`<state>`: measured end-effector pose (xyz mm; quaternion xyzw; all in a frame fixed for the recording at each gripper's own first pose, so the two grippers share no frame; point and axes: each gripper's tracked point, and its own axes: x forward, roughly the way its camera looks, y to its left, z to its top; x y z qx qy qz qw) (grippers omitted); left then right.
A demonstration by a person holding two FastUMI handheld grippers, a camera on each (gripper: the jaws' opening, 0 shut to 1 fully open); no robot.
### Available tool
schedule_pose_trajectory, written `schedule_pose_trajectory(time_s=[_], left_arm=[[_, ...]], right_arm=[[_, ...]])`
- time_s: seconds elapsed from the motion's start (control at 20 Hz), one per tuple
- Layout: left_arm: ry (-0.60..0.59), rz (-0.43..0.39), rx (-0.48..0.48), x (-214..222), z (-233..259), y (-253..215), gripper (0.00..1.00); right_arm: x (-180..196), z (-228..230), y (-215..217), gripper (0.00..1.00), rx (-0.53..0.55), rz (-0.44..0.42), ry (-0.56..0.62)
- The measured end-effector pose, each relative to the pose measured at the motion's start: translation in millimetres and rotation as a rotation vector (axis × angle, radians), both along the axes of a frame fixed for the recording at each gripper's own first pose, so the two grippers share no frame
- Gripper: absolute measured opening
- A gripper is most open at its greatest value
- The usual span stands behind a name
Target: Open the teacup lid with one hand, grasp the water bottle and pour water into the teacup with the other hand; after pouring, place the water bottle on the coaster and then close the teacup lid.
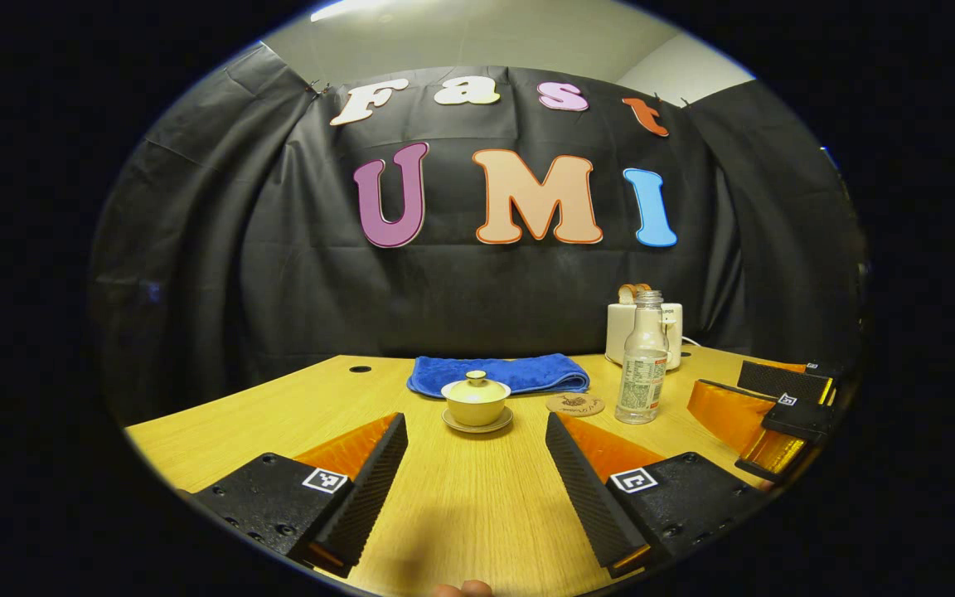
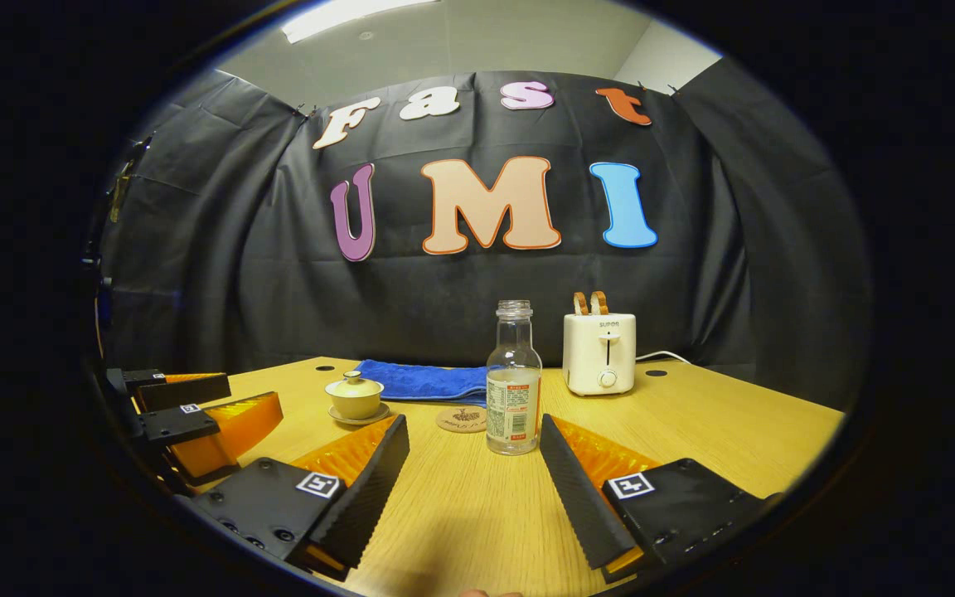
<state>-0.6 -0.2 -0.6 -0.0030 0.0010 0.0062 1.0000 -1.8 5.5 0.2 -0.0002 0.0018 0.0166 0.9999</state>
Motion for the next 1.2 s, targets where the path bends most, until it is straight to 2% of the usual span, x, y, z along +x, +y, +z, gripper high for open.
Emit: schedule_pose_trajectory(time_s=[0.45, 0.75, 0.95, 1.05, 1.1, 1.2], left_arm=[[-0.005, -0.027, 0.001, 0, 0, -4, 0.98], [-0.002, -0.038, 0.002, 7, 0, -4, 0.98], [-0.002, -0.066, 0.002, 24, 0, -3, 0.99], [-0.001, -0.070, 0.002, 35, 0, 0, 0.98], [-0.001, -0.072, 0.002, 43, -1, 1, 0.98], [0.013, -0.075, 0.000, 61, -3, 3, 0.98]], right_arm=[[3, 0, -3, 1.00, 0.001, 0.026, 0.005], [2, 0, -7, 0.98, 0.002, 0.050, 0.006], [2, 0, -6, 1.00, 0.002, 0.064, 0.006], [1, 1, -8, 0.97, 0.002, 0.065, 0.005], [2, 0, -12, 1.00, 0.002, 0.060, 0.004], [2, 1, -22, 0.97, 0.001, 0.044, 0.003]])
